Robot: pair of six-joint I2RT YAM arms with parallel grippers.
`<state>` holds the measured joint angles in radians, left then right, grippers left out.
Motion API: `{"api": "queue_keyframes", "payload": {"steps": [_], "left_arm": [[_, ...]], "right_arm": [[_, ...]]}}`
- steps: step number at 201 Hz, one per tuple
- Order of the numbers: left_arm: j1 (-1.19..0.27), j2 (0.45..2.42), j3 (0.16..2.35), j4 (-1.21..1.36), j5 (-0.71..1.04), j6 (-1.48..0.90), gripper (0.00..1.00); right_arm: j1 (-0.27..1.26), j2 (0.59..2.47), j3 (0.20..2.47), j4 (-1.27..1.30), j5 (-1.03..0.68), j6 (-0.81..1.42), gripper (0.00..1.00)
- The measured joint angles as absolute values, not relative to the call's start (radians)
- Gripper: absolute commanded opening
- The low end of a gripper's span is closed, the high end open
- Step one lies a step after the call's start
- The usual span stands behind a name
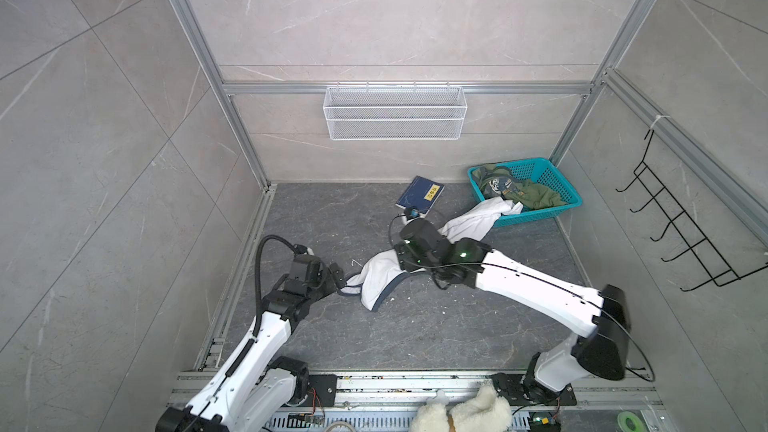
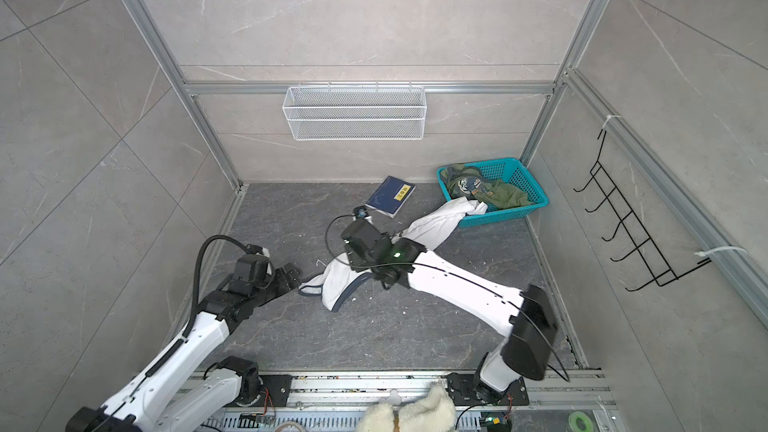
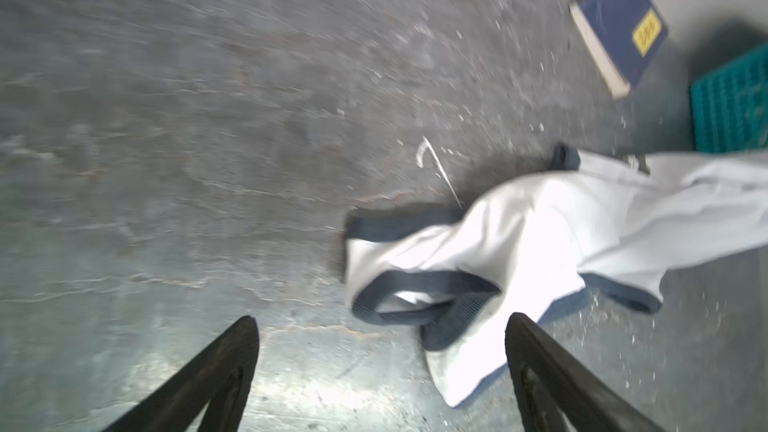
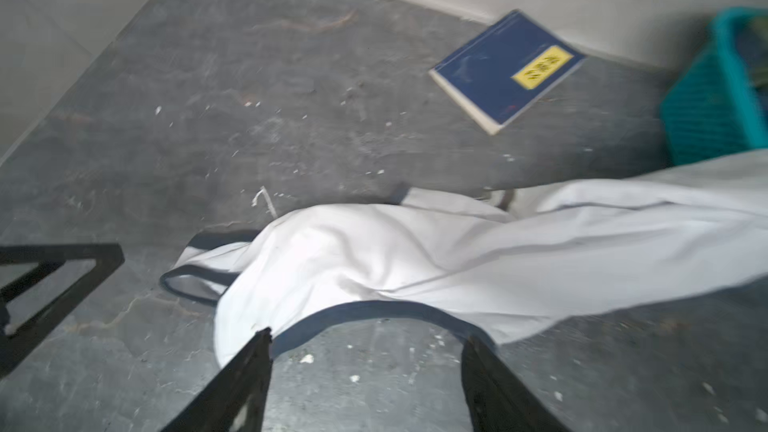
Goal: Fold and stack the tank tops
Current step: 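Lift the tank top from the basket with the right gripper toward the left gripper, then grasp the tank top's strap with the left gripper while the right holds the hem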
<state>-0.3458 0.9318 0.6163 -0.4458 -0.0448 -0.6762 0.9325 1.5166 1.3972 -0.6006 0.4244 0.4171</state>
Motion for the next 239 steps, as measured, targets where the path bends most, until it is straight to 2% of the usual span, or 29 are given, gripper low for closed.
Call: {"api": "queue_keyframes", "payload": {"steps": [37,86,107,122,182,205,222,239], "left_arm": [[-0.52,1.073,0.725,-0.472,-0.059,-0.717,0.9],[-0.737,1.196,0.727,-0.493,-0.13,-0.844,0.81],[-0.806,1.264,0.728,-0.494,-0.167,-0.907,0.69],[-0.828,1.317,0.729,-0.496,-0.187,-0.941,0.63],[-0.843,1.486,0.781,-0.466,-0.201,-0.971,0.54],[-0.846,1.548,0.817,-0.453,-0.198,-0.97,0.43],[-0.847,1.579,0.832,-0.45,-0.199,-0.969,0.38],[-0.847,1.579,0.832,-0.439,-0.196,-0.97,0.24]], "right_arm": [[0.837,1.307,1.233,-0.613,0.477,0.469,0.75],[0.668,1.208,1.02,-0.636,0.459,0.559,0.75],[0.647,1.2,1.005,-0.636,0.441,0.585,0.73],[0.646,1.2,1.005,-0.631,0.422,0.596,0.72],[0.646,1.187,0.996,-0.62,0.408,0.611,0.72],[0.646,1.162,0.973,-0.611,0.408,0.614,0.71],[0.646,1.153,0.962,-0.609,0.408,0.615,0.71],[0.646,1.151,0.956,-0.609,0.414,0.614,0.71]]}}
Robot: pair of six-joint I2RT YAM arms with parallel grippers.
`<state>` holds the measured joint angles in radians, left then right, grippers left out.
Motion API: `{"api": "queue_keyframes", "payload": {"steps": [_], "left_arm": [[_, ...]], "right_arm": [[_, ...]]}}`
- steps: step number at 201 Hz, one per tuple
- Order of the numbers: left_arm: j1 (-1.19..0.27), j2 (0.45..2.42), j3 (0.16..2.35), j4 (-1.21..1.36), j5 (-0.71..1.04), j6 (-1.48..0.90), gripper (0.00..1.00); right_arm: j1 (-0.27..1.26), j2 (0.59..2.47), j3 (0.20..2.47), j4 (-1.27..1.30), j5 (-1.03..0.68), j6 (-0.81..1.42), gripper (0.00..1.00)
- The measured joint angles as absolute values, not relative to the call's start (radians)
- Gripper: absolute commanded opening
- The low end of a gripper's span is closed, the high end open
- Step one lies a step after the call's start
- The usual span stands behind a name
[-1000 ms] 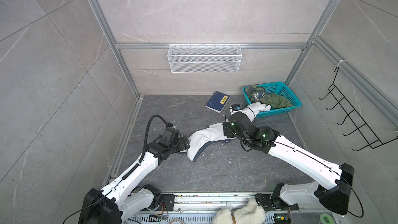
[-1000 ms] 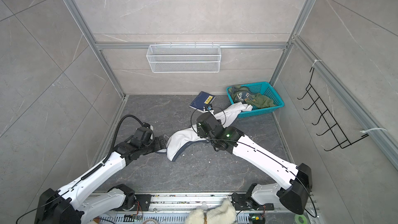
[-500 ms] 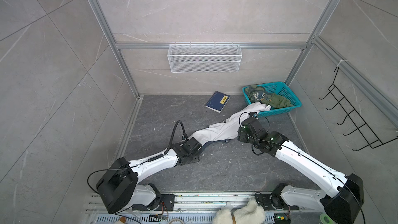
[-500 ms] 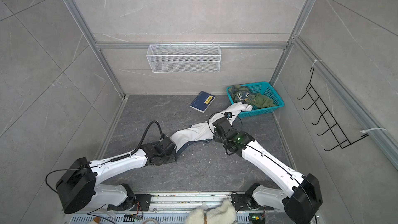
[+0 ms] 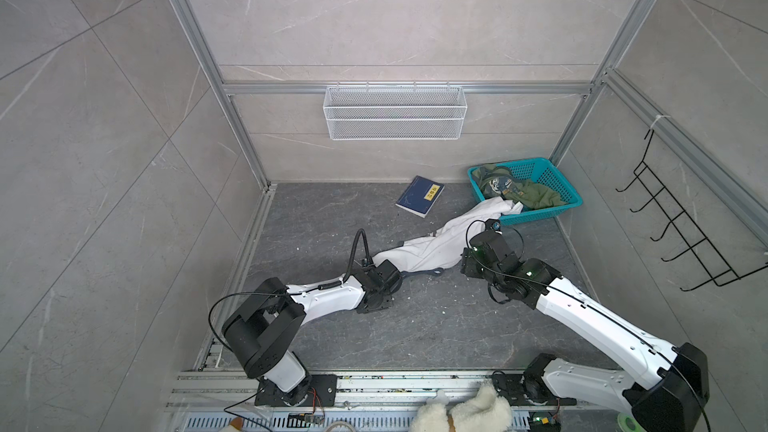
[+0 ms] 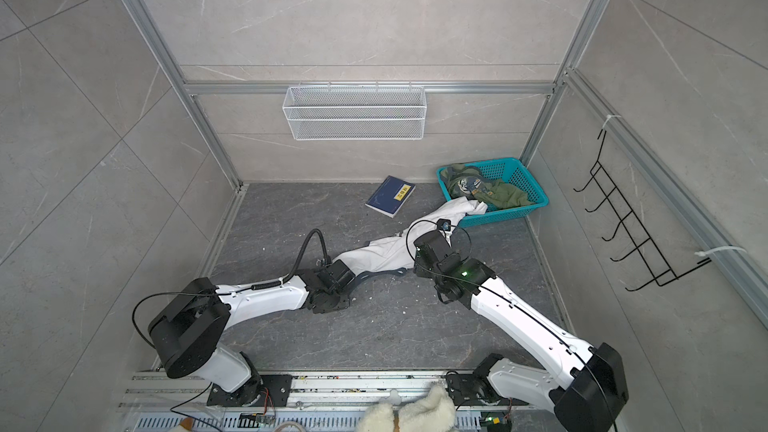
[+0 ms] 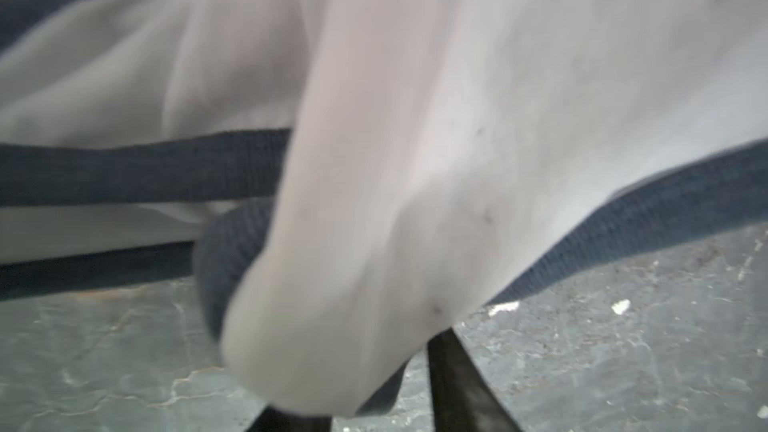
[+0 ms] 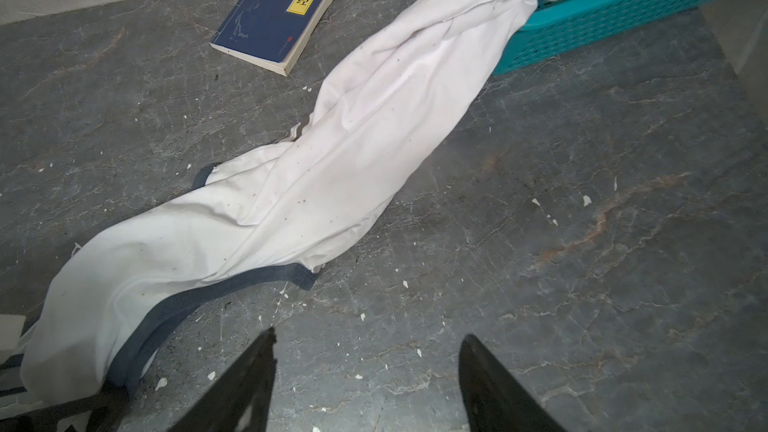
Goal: Fold and stack the tank tops
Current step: 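Grasp the tank top's strap with the left gripper while the right holds the hem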
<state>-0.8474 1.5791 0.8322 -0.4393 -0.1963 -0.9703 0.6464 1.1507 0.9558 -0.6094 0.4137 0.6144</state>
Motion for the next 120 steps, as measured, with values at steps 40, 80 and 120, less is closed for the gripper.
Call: {"api": "queue_keyframes", "payload": {"steps": [40,80,120], "left_arm": [[-0.848,1.547,0.813,-0.449,-0.222,-0.965,0.03],[-0.802,1.195,0.727,-0.546,-0.356,-0.944,0.0],[-0.627,0.797,0.651,-0.643,-0.465,-0.897,0.0]], "right_arm": [[0.628,1.151,0.955,-0.619,0.45,0.619,0.72],[0.55,1.152,0.955,-0.625,0.44,0.637,0.73],[0.509,1.181,0.955,-0.613,0.395,0.667,0.71]]}}
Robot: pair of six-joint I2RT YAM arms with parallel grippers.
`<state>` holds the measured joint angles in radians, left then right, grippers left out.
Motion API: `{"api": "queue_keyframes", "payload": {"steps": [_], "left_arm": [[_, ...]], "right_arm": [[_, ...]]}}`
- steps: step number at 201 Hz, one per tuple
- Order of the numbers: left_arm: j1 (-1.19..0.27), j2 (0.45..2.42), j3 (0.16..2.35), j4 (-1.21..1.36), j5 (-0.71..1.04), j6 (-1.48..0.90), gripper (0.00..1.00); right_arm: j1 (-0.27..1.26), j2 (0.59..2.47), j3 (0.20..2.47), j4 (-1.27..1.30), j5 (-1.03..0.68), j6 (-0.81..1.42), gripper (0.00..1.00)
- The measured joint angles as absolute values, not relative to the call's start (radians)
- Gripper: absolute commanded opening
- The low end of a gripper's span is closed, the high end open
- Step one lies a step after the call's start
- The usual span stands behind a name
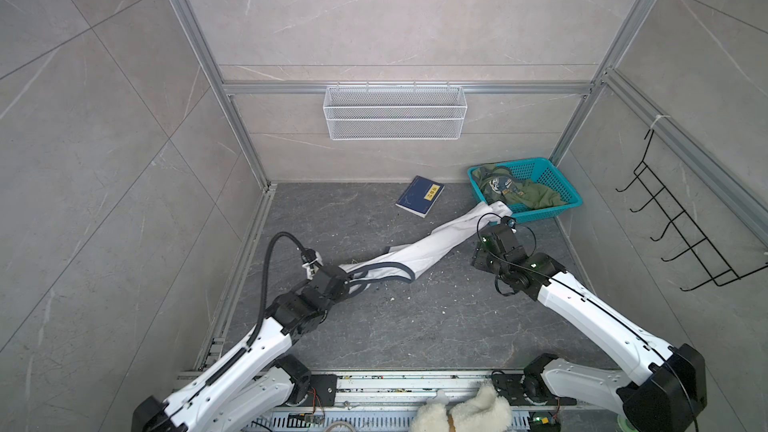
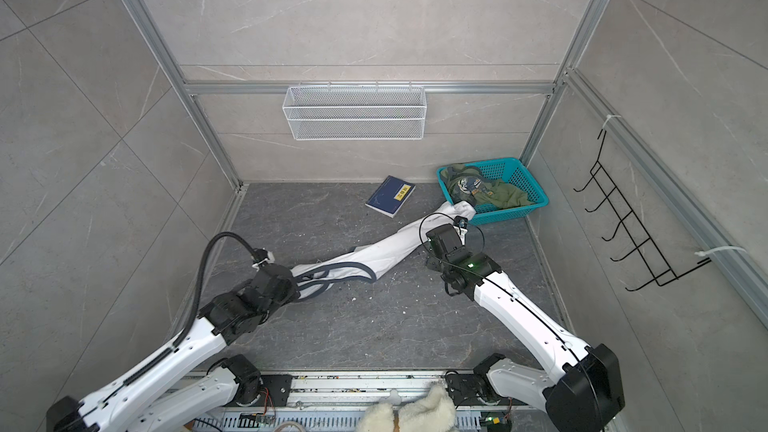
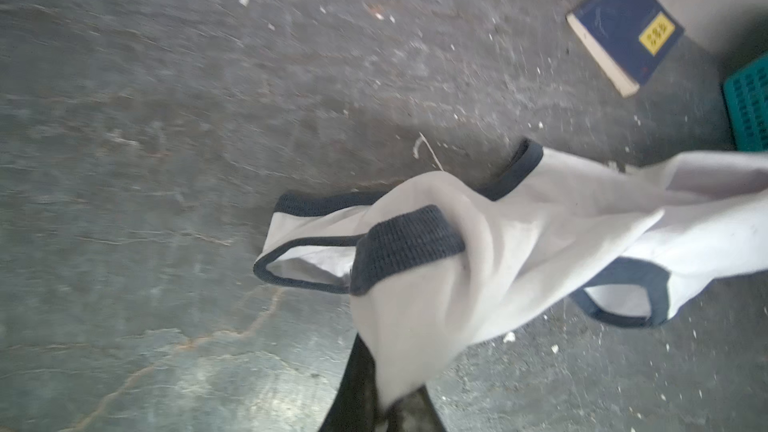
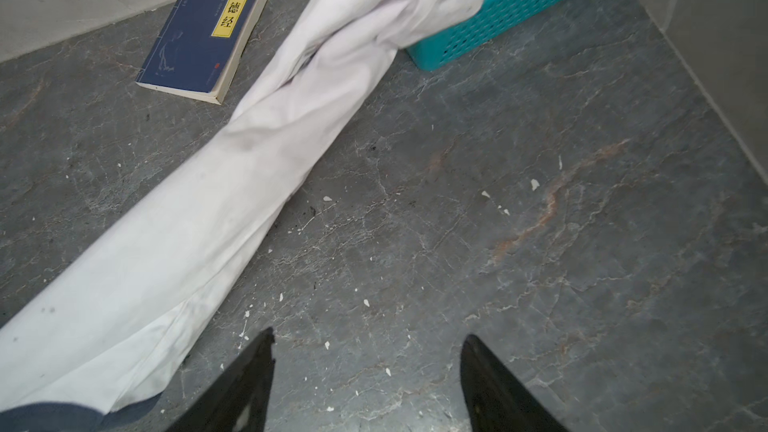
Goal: Fold and stack the tank tops
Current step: 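Grasp the tank top's strap with the left gripper while the right holds the hem, then regrasp the hem with the right gripper and pull it away from the left gripper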
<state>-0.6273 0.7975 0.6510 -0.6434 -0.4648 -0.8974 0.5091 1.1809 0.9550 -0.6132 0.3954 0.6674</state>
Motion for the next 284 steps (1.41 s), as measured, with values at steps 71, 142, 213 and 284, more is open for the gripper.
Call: {"api": "queue_keyframes", "payload": {"steps": [71,142,213,284], "left_arm": [[-0.447,0.731,0.592,-0.751,-0.489,-0.829,0.0],[-0.429,0.763,0.584,-0.728,-0.474,-0.813,0.0],[-0.425,0.765,0.583,-0.712,-0.469,-0.809,0.0],[-0.42,0.78,0.584,-0.71,-0.469,-0.805,0.0]], "right_arm": [[0.445,1.307,0.921,-0.519,0.278,0.72,0.7],[0.27,1.504,0.887,-0.423,0.155,0.708,0.62],[0.15,1.607,0.876,-0.299,0.028,0.682,0.56],[0.105,1.647,0.877,-0.271,-0.004,0.649,0.05]]}}
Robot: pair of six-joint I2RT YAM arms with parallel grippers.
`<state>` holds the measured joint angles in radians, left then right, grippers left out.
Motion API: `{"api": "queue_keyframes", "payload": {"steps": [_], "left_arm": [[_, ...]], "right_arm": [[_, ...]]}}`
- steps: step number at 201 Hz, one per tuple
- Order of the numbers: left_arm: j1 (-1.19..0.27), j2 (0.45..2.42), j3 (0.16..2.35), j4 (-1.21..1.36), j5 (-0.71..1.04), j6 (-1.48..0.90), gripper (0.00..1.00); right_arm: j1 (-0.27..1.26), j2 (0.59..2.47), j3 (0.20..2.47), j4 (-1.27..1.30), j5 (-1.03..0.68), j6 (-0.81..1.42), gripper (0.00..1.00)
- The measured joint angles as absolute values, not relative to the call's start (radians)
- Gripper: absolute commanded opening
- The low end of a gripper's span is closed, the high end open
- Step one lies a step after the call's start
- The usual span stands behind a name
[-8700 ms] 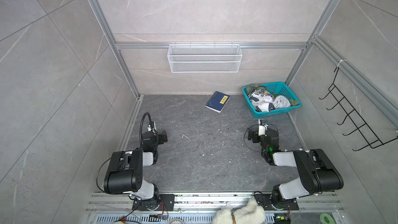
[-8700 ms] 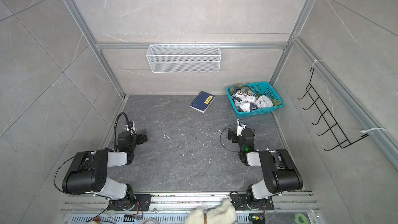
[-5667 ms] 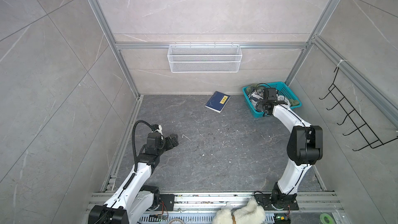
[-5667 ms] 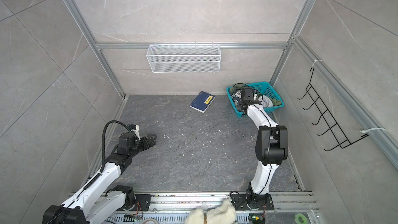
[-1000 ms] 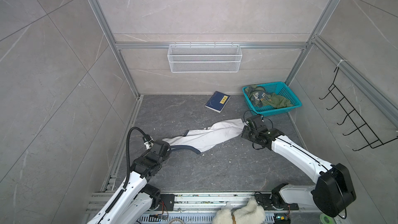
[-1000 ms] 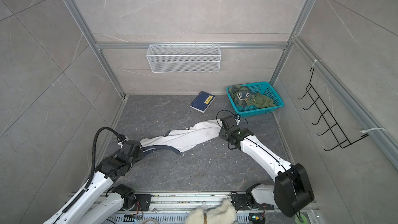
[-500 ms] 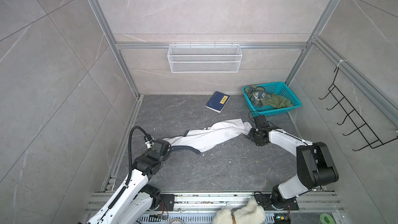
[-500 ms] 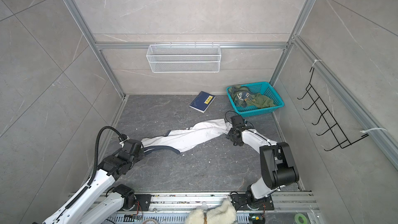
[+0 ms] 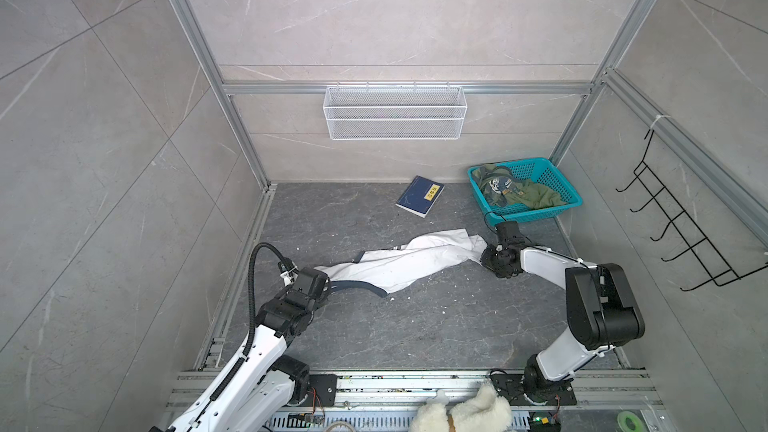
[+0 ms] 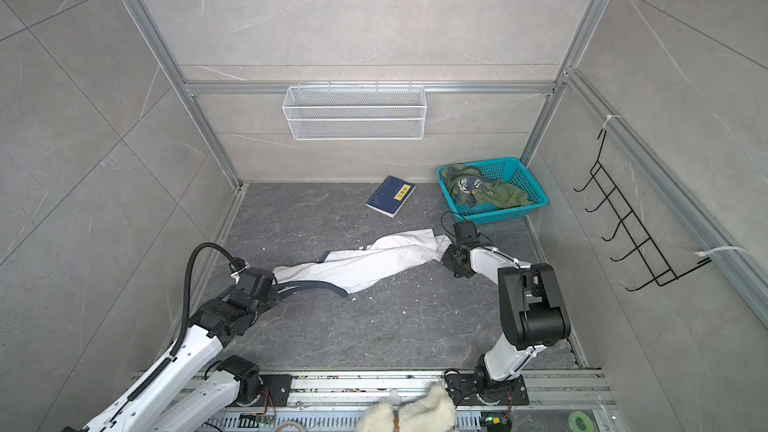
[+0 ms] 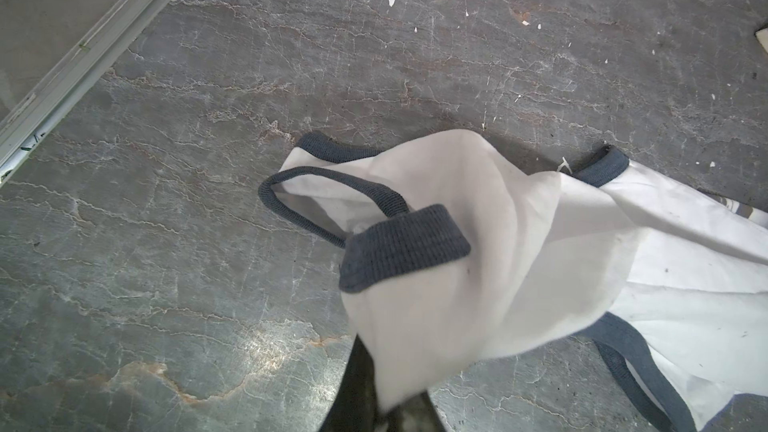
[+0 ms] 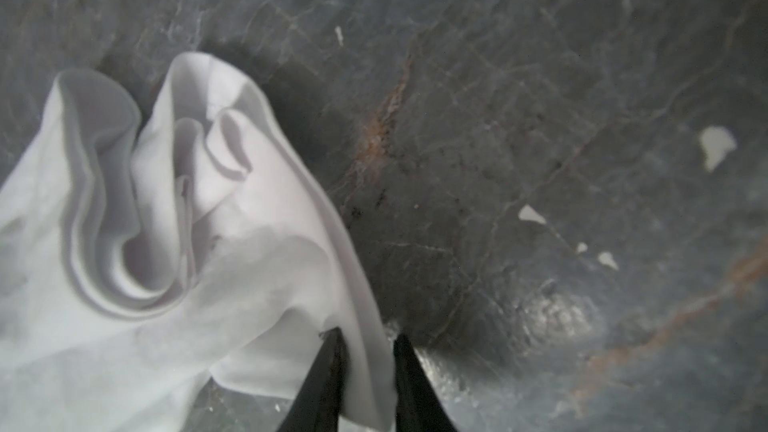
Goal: Fold and stack the tank tops
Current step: 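Regrasp the hem with the right gripper and pull it away from the left gripper, then stretch the tank top between both grippers and lay it flat on the table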
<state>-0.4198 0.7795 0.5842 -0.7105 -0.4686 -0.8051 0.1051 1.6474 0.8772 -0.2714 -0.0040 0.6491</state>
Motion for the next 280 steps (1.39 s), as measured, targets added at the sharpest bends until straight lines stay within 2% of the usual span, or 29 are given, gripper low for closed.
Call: {"api": "queue_keyframes", "payload": {"steps": [8,34,80,121,153,174,200,237,257,280], "left_arm": [[-0.419,0.785,0.589,-0.715,-0.469,-0.802,0.0],[-0.416,0.789,0.651,-0.738,-0.472,-0.785,0.0],[-0.41,0.758,0.845,-0.798,-0.505,-0.762,0.0],[-0.41,0.7,1.061,-0.884,-0.587,-0.717,0.0],[-0.41,0.619,1.058,-0.856,-0.638,-0.678,0.0],[-0.41,0.741,1.087,-0.842,-0.625,-0.661,0.0],[-0.387,1.018,1.143,-0.783,-0.585,-0.632,0.0],[-0.215,1.321,1.311,-0.764,-0.396,-0.598,0.0],[-0.144,1.371,1.43,-0.756,-0.316,-0.591,0.0],[-0.113,1.325,1.491,-0.723,-0.27,-0.582,0.0]], "right_arm": [[0.105,1.625,0.877,-0.281,0.001,0.646,0.0],[0.105,1.481,0.877,-0.334,0.031,0.633,0.0],[0.105,1.119,0.904,-0.492,0.105,0.584,0.0],[0.105,0.903,1.062,-0.694,0.133,0.55,0.0],[0.105,0.797,1.174,-0.765,0.142,0.545,0.0],[0.105,0.817,1.197,-0.769,0.119,0.545,0.0],[0.105,0.97,1.197,-0.751,0.093,0.546,0.0],[0.105,1.206,1.262,-0.7,0.056,0.572,0.0],[0.105,1.245,1.347,-0.684,0.044,0.582,0.0],[0.105,1.222,1.419,-0.651,0.039,0.583,0.0]]}}
